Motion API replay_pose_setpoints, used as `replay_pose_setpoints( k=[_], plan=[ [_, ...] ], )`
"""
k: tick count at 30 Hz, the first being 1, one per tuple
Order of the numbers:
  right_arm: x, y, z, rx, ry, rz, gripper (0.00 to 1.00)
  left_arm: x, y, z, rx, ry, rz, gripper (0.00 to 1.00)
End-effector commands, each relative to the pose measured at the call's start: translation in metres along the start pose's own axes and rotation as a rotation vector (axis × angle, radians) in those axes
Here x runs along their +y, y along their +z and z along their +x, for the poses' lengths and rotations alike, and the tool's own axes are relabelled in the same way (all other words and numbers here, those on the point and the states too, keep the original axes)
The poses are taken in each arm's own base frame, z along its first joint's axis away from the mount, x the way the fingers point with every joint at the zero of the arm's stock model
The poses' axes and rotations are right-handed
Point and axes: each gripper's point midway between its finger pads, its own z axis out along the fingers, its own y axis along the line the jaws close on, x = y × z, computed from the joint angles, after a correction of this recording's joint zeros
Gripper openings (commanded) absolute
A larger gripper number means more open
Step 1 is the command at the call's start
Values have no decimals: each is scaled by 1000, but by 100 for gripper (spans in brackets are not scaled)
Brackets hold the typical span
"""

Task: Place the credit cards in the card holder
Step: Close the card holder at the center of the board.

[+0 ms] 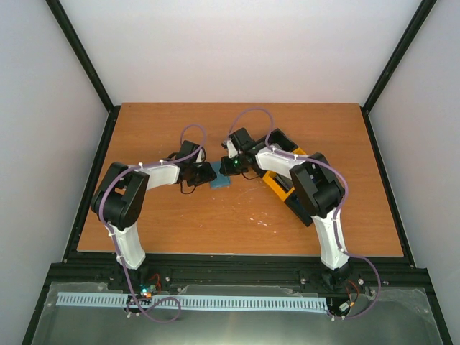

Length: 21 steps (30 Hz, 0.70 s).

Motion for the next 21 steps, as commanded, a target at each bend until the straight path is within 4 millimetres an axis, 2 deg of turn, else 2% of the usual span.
replay_pose_setpoints(
  k=[1, 6, 9, 12, 17, 21],
  plan=[
    [-7, 9, -2, -2, -6, 50, 3, 64, 19, 65, 203, -55, -206, 37],
    [-5, 14, 0, 13, -15, 54, 4, 65, 19, 66, 205, -54, -206, 37],
    [-1, 16, 4, 28, -29, 42, 12, 65, 19, 66, 205, -54, -205, 37],
    [7, 11, 2, 25, -39, 13, 18, 64, 18, 66, 201, -53, -205, 37],
    [15, 0, -7, -14, -42, 1, 20, 64, 17, 64, 195, -53, -206, 37],
    [18, -6, -12, -33, -43, 4, 26, 65, 17, 65, 191, -55, -210, 37]
  ],
)
